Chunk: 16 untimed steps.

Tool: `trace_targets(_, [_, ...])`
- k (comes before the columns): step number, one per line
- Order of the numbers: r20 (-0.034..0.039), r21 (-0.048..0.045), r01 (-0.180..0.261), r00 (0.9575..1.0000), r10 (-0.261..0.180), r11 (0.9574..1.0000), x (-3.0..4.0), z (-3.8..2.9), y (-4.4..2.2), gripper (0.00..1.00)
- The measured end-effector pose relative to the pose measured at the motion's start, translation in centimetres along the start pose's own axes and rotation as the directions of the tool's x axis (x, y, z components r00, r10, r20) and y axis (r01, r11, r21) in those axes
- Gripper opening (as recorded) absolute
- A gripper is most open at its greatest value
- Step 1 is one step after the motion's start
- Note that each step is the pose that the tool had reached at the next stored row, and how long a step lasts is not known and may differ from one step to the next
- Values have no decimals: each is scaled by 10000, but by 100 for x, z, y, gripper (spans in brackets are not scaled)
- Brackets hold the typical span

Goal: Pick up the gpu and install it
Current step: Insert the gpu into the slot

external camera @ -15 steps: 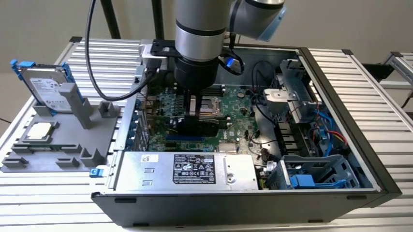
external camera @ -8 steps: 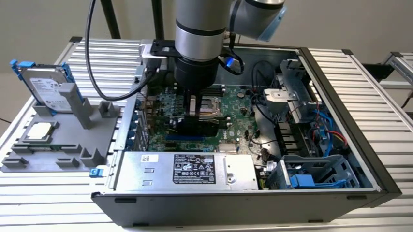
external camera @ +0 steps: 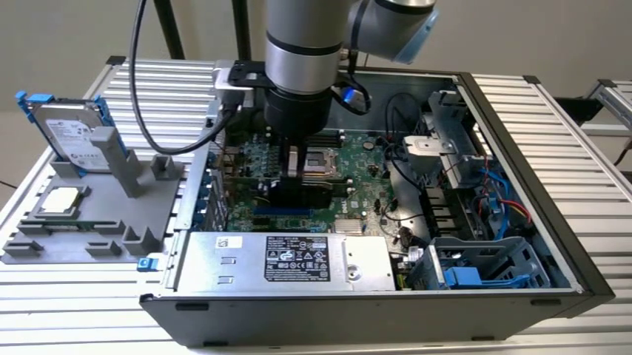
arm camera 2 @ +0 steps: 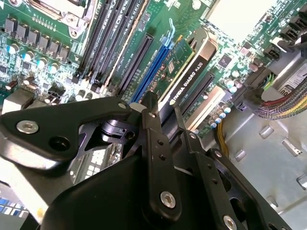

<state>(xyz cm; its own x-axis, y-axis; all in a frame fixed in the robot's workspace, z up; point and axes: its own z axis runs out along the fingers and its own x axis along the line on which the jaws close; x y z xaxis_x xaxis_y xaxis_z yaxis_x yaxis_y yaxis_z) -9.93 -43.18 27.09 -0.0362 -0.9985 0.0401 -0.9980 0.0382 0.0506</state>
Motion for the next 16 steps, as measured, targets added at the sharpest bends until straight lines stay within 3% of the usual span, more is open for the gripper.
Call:
trace_targets(5, [-2,6,22,10000,-22,10000,-2,8,31,0])
trace_targets(16, [0,8,23,10000,-23,10000,-5,29,31,0])
